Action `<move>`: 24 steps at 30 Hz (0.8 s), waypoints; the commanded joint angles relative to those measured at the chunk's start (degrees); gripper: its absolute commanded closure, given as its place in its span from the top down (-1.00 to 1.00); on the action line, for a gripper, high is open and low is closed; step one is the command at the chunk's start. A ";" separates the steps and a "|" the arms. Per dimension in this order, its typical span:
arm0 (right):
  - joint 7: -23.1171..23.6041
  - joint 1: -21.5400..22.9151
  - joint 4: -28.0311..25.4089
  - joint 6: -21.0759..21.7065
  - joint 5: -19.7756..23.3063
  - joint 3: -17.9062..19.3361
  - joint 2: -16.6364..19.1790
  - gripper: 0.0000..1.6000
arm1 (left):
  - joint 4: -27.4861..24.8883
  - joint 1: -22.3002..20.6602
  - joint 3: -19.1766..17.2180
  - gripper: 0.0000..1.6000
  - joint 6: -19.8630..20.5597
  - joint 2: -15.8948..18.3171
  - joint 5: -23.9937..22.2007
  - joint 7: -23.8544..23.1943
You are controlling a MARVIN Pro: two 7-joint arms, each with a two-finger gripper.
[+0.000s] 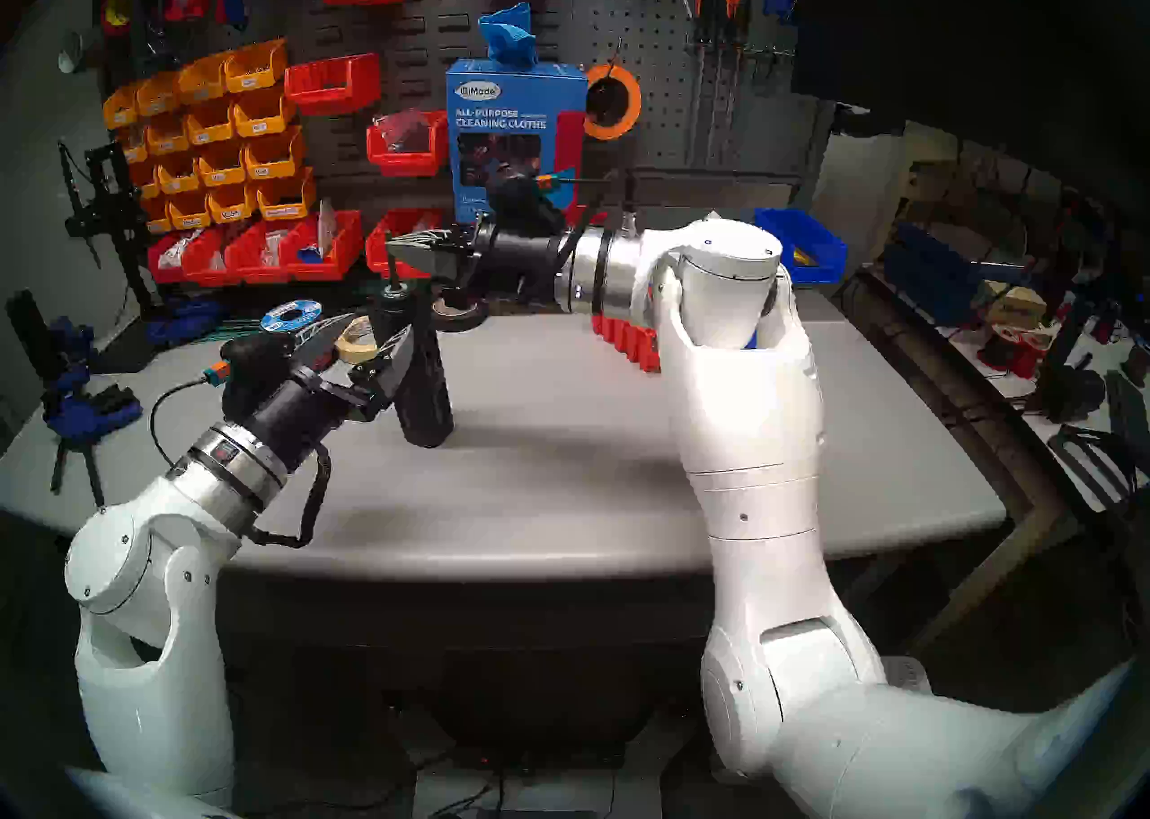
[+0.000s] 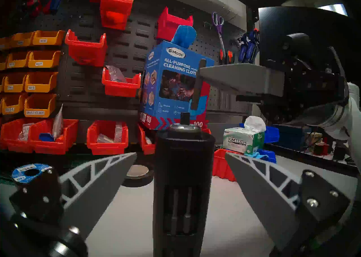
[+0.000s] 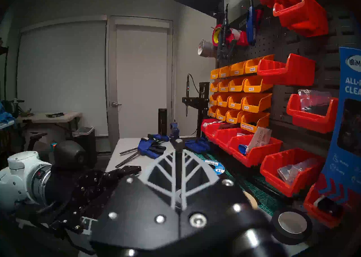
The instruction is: Pick a screwdriver bit and insert it into the screwdriver
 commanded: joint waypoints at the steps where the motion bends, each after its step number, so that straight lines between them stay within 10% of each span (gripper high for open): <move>1: 0.30 0.74 -2.10 0.30 0.26 0.03 -0.09 -1.00 | -0.49 -3.82 0.26 1.00 0.84 1.14 0.21 0.25; 24: 0.13 1.03 -1.70 0.16 0.78 0.16 0.23 -1.00 | -1.35 -4.42 3.99 1.00 2.79 -0.12 4.03 5.37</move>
